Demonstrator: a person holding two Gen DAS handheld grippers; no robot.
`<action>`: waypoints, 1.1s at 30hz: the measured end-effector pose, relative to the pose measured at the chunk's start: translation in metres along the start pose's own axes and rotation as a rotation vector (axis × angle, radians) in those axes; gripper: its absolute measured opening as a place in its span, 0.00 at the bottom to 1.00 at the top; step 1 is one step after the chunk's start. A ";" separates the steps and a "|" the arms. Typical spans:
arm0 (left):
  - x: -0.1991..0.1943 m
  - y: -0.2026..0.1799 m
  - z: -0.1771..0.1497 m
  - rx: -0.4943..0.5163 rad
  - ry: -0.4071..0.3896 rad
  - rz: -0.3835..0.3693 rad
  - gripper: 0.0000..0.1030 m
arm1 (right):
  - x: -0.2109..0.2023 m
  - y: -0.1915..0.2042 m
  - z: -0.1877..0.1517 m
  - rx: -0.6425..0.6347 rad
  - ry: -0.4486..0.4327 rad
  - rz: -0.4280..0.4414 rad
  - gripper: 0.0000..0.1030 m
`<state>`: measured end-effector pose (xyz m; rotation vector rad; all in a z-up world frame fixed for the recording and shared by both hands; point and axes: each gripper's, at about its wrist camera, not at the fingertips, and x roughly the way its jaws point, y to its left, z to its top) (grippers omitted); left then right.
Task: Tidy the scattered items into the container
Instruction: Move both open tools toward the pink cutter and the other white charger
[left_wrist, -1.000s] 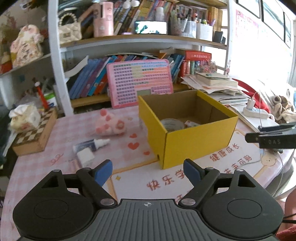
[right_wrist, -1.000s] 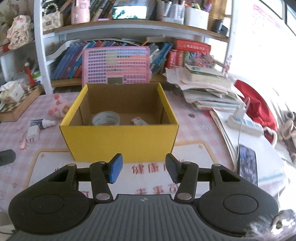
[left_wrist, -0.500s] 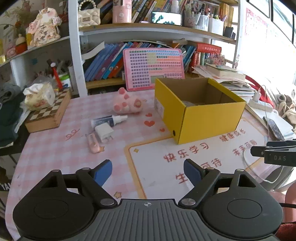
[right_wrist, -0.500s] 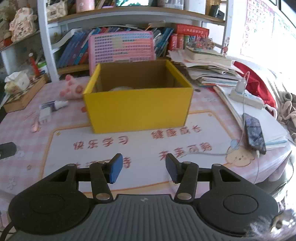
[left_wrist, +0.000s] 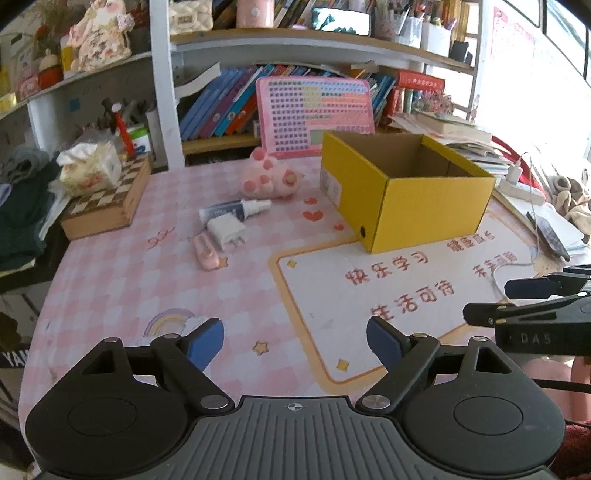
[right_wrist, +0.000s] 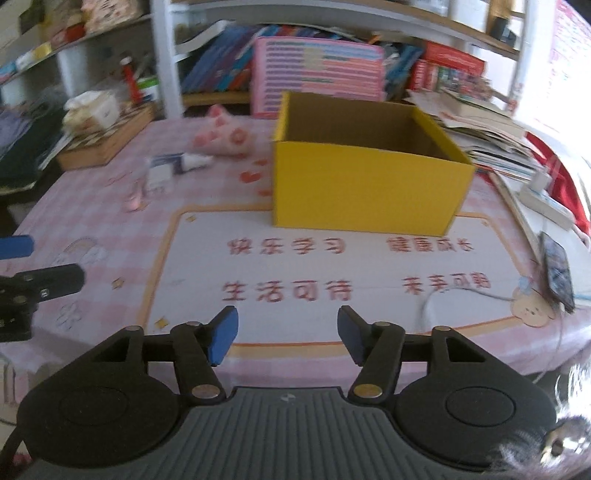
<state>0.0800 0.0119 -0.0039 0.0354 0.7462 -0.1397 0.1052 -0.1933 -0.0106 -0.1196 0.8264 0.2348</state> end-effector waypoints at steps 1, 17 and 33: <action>0.000 0.002 -0.002 -0.005 0.008 0.001 0.84 | 0.001 0.004 0.000 -0.010 0.006 0.008 0.57; 0.001 0.018 -0.020 0.018 0.096 0.020 0.94 | 0.009 0.048 -0.006 -0.132 0.063 0.065 0.77; 0.008 0.035 -0.019 -0.038 0.114 0.056 0.94 | 0.020 0.071 0.002 -0.252 0.054 0.108 0.82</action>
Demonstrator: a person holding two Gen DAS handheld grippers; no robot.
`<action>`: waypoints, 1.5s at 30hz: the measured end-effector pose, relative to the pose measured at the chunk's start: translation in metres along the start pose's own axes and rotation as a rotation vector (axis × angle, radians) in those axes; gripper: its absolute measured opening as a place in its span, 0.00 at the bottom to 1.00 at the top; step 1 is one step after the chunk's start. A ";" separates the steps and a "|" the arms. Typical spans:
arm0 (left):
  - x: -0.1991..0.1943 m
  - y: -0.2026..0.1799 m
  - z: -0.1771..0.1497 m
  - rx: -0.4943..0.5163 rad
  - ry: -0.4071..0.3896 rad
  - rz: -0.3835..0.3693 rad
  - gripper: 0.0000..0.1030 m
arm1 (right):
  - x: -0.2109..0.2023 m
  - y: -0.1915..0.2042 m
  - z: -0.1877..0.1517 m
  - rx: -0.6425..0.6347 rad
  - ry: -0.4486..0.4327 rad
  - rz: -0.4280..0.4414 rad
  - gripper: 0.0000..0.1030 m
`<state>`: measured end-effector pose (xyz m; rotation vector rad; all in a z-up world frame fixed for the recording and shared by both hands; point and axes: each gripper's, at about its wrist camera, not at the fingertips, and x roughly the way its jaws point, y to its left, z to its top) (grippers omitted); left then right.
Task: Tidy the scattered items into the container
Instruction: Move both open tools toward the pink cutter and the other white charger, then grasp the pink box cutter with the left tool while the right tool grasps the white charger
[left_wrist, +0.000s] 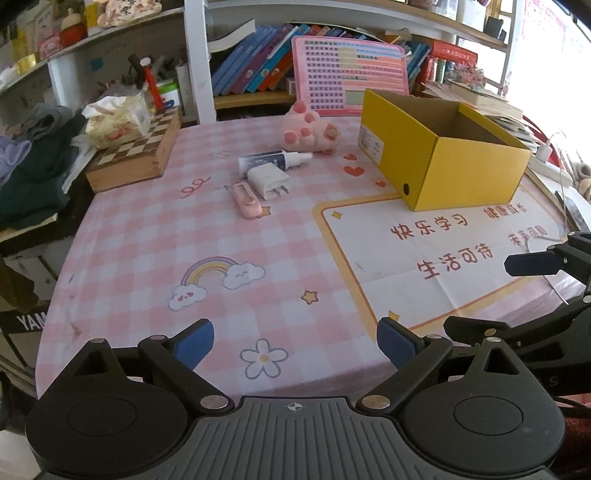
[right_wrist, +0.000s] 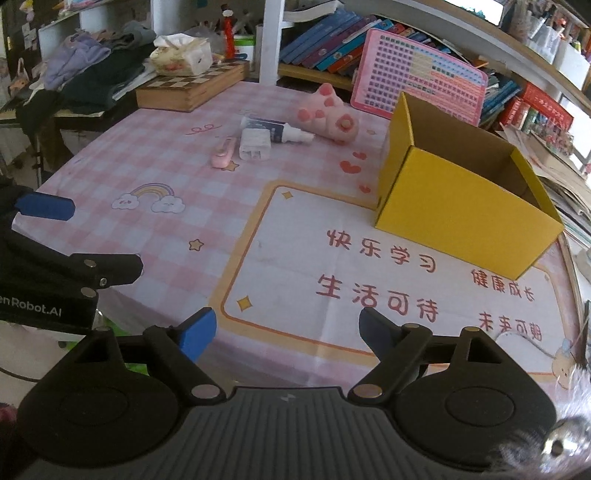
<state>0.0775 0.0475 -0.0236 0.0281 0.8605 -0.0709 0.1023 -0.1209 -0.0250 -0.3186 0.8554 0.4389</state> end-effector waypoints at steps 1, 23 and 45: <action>0.001 0.001 0.001 -0.003 0.002 0.005 0.94 | 0.002 0.000 0.002 -0.004 0.000 0.004 0.82; 0.041 0.026 0.039 -0.080 0.000 0.084 0.95 | 0.060 -0.023 0.059 -0.028 -0.009 0.055 0.82; 0.091 0.034 0.078 -0.060 -0.004 0.097 0.94 | 0.116 -0.045 0.127 0.072 -0.034 0.099 0.82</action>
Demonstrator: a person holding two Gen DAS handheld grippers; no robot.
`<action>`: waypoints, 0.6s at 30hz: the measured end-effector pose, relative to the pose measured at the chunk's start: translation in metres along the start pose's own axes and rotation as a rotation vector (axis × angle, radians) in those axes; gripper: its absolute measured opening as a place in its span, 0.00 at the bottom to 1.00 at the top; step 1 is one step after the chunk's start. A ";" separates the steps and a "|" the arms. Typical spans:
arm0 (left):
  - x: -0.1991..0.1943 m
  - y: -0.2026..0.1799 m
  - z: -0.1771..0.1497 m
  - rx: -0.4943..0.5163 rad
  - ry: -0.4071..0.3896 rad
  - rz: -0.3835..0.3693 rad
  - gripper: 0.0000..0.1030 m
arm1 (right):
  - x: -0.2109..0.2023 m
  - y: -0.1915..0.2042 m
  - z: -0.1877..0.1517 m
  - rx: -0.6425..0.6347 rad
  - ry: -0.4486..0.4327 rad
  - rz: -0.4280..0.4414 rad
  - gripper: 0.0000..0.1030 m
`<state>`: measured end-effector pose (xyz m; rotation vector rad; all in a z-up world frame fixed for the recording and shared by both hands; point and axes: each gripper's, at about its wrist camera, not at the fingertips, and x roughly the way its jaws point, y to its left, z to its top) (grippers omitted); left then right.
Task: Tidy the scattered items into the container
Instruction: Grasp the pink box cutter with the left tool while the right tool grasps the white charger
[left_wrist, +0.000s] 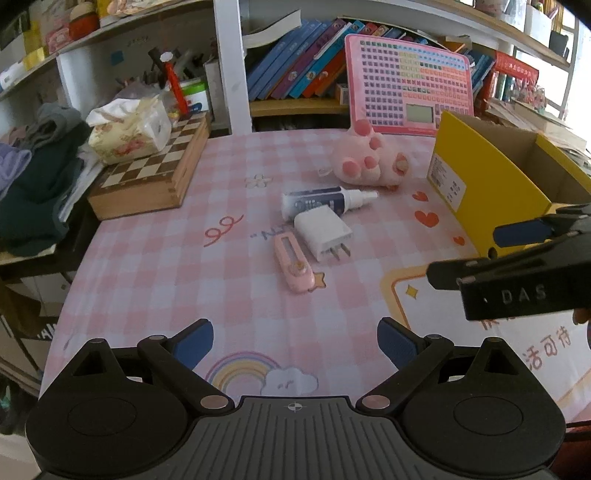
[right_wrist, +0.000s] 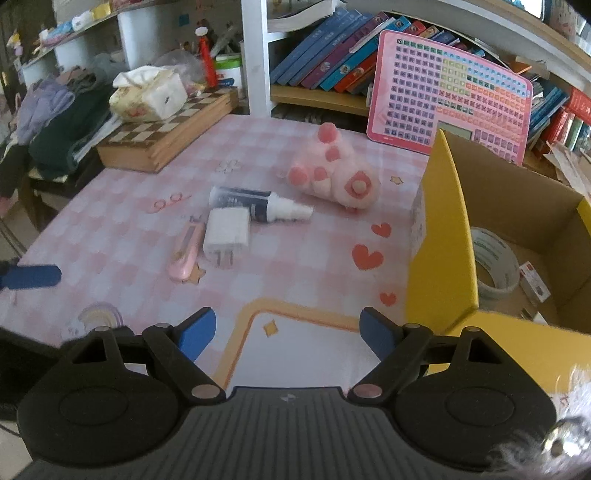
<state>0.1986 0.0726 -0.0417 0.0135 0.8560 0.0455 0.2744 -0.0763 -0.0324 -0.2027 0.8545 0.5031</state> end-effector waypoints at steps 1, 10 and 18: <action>0.003 0.000 0.002 0.004 -0.003 0.003 0.94 | 0.003 -0.001 0.004 0.006 0.000 0.004 0.82; 0.035 -0.009 0.020 0.063 -0.029 0.035 0.94 | 0.028 -0.005 0.031 0.034 0.004 0.029 0.82; 0.066 -0.007 0.031 0.054 -0.007 0.018 0.69 | 0.045 -0.009 0.052 0.040 0.010 0.037 0.82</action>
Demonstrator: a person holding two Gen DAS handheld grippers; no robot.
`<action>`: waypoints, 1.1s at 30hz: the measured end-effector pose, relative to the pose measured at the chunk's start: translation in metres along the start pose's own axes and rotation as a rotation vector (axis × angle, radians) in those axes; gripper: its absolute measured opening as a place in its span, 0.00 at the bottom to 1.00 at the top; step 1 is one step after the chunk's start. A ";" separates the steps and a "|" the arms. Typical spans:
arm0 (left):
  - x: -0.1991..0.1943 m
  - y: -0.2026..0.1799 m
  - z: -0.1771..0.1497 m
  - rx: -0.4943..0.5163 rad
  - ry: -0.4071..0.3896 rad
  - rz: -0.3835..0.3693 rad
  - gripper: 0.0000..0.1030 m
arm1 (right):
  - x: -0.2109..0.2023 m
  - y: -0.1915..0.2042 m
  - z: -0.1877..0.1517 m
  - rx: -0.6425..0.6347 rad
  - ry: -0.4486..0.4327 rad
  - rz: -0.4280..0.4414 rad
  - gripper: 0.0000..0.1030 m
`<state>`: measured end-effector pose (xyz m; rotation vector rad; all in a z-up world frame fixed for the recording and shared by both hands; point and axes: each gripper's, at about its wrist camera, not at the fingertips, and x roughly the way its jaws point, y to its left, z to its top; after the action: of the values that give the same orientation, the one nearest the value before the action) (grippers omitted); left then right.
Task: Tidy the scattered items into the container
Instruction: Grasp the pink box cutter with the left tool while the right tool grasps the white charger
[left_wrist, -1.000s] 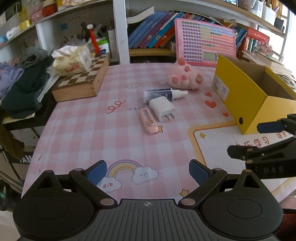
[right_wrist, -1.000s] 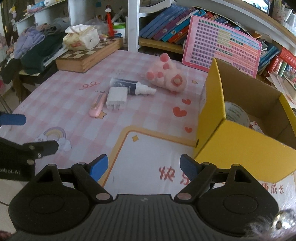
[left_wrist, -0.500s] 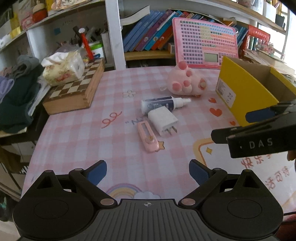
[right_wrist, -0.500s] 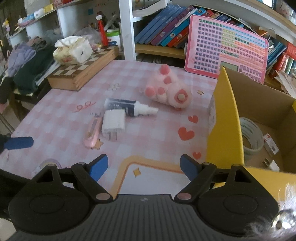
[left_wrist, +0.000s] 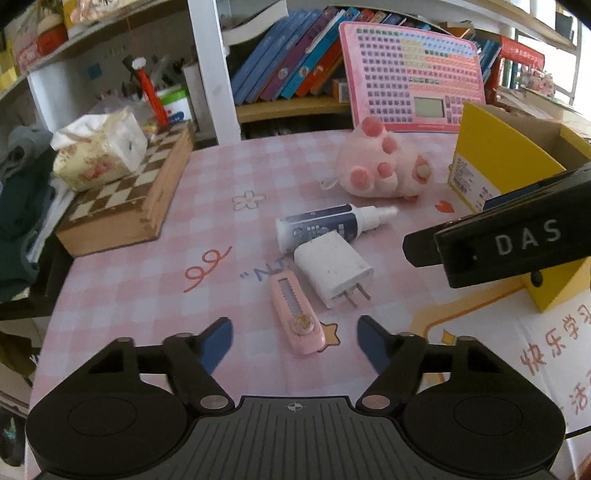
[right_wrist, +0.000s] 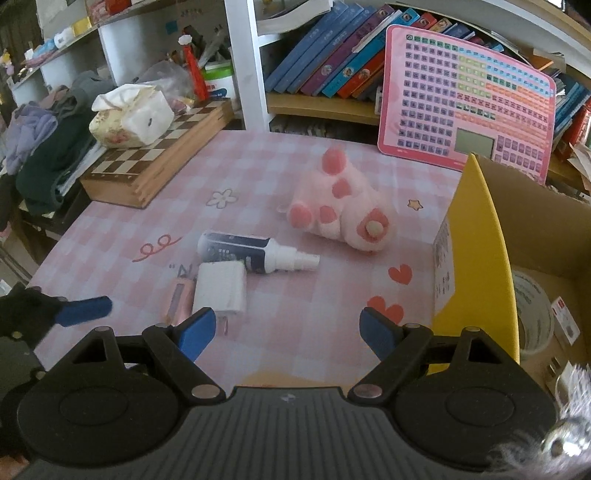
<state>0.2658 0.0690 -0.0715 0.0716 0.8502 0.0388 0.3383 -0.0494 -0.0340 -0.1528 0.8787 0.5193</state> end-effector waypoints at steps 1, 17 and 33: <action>0.003 0.001 0.001 -0.002 0.003 -0.003 0.66 | 0.002 0.000 0.002 -0.002 0.001 0.003 0.82; 0.040 0.012 0.008 -0.051 0.075 -0.034 0.37 | 0.027 0.009 0.015 -0.051 0.048 0.025 0.82; 0.021 0.055 -0.003 -0.134 0.098 0.002 0.22 | 0.062 0.043 0.028 -0.139 0.078 0.089 0.79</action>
<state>0.2769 0.1254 -0.0853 -0.0554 0.9433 0.1021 0.3692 0.0201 -0.0596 -0.2632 0.9289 0.6612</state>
